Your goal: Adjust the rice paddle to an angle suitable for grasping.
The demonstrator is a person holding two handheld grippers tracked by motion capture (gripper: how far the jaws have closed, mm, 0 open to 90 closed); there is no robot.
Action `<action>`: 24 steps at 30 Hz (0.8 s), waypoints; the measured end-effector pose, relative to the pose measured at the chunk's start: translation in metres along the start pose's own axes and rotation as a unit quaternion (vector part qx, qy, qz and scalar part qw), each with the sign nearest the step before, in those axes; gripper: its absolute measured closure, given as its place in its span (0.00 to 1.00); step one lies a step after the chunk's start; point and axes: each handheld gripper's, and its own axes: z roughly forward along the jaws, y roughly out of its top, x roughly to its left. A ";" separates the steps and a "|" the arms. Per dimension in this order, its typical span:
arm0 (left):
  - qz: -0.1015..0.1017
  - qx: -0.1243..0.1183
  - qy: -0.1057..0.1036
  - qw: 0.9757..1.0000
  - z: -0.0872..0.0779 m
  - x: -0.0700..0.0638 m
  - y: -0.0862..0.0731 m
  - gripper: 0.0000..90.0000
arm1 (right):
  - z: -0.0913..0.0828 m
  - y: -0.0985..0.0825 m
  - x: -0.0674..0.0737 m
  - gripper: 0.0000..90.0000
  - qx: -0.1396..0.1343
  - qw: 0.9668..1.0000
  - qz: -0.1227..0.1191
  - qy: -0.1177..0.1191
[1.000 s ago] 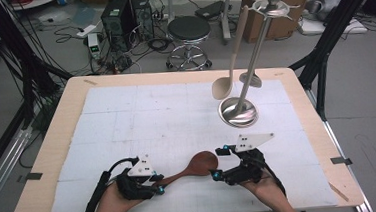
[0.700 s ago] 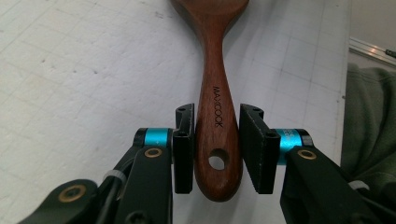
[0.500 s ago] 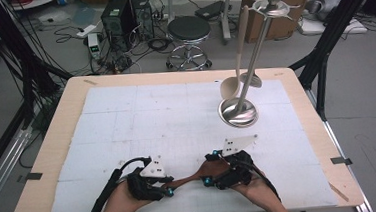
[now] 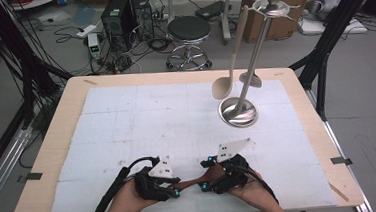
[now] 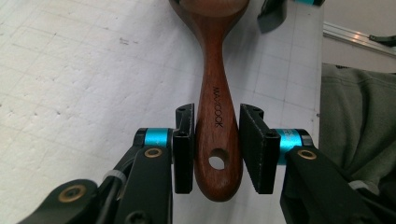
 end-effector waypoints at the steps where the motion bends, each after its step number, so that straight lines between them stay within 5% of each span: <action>1: 0.005 0.003 0.000 1.000 0.000 0.000 0.001 0.75 | 0.002 0.000 0.001 0.36 0.004 1.000 -0.003 -0.001; 17: 0.013 0.002 -0.008 1.000 0.001 -0.002 0.009 0.75 | 0.026 -0.001 0.007 0.58 0.077 0.995 -0.055 0.013; 24: 0.014 -0.002 -0.012 1.000 0.000 -0.003 0.010 0.75 | 0.026 0.001 0.008 0.66 0.085 0.994 -0.066 0.015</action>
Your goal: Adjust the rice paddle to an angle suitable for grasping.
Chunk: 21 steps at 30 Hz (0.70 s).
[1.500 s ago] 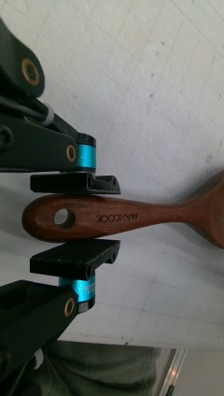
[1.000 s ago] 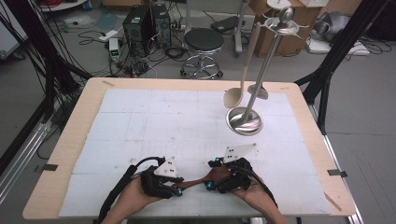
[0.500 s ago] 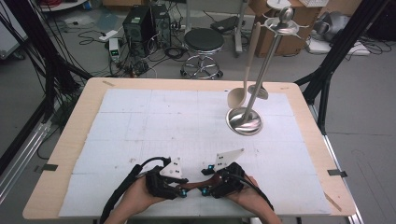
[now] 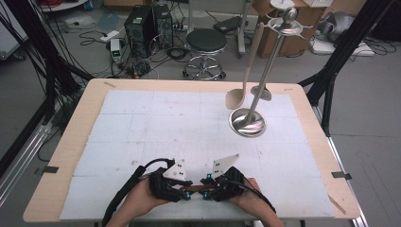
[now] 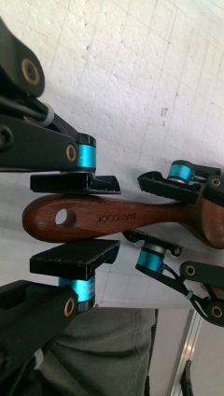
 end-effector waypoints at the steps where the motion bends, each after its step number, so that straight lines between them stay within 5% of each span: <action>1: 0.000 -0.001 0.000 1.000 0.000 0.000 0.000 0.75 | 0.000 0.001 0.000 0.67 0.001 1.000 0.000 0.002; 14: -0.014 -0.010 0.013 1.000 -0.004 0.005 -0.002 0.69 | -0.002 0.004 0.002 0.85 0.019 0.999 -0.008 0.036; 21: -0.032 -0.021 0.023 0.999 -0.013 0.010 -0.009 0.59 | -0.006 0.003 0.000 0.85 0.009 0.999 0.012 0.037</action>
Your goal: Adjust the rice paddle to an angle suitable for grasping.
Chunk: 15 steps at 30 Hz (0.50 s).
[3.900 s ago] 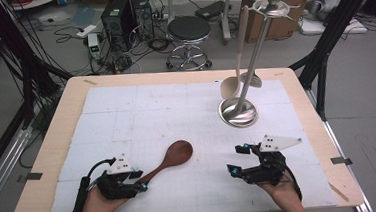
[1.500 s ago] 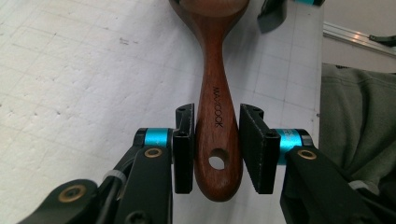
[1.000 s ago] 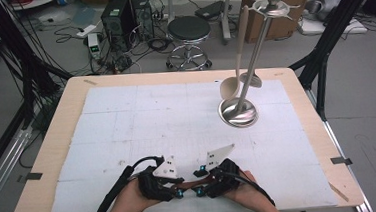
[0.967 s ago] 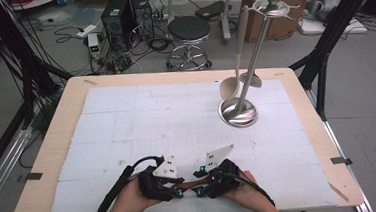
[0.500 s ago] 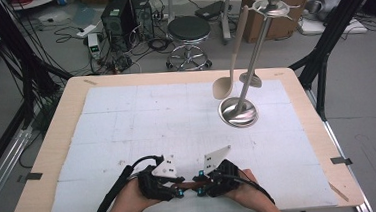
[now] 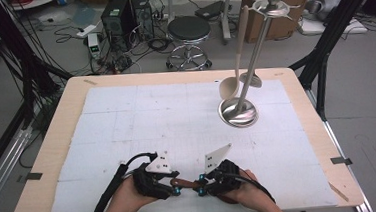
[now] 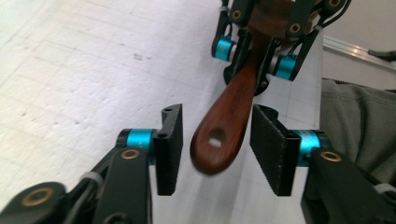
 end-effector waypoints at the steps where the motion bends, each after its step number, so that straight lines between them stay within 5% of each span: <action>1: -0.005 -0.003 0.000 1.000 -0.001 0.001 -0.001 0.58 | -0.001 0.000 0.000 0.85 0.000 1.000 0.003 -0.001; 15: -0.019 -0.021 -0.001 1.000 -0.009 0.004 -0.006 0.58 | -0.013 0.013 -0.001 0.85 -0.021 1.000 0.017 -0.012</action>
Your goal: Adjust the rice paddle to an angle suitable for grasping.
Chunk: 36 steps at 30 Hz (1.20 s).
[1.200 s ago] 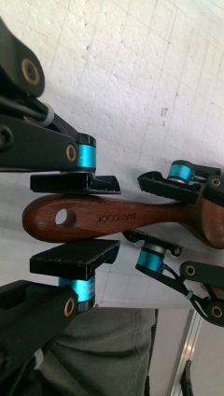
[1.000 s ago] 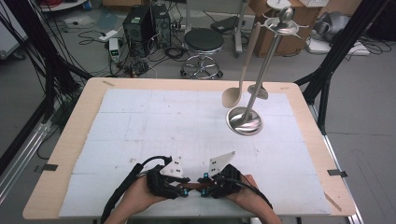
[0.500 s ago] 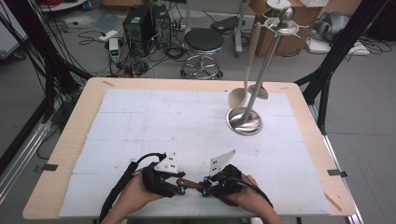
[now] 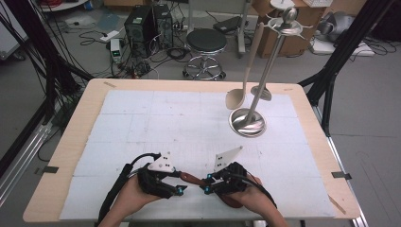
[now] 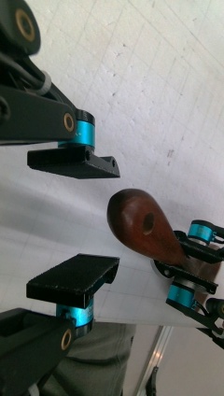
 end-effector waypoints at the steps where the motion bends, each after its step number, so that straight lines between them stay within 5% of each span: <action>1: 0.000 -0.002 0.000 1.000 0.000 0.000 0.000 0.59 | 0.000 0.001 0.000 0.85 0.000 1.000 0.005 0.002; 14: -0.009 -0.016 -0.002 1.000 -0.003 0.000 0.001 0.59 | 0.003 0.001 -0.009 0.79 0.003 0.998 0.051 0.033; 23: -0.014 -0.024 0.005 1.000 -0.007 0.003 0.001 0.55 | 0.004 0.002 -0.009 0.84 0.010 0.997 0.072 0.041; 36: -0.020 -0.025 0.013 0.999 -0.007 0.003 0.001 0.46 | -0.023 0.013 -0.017 0.85 -0.087 0.989 0.115 0.022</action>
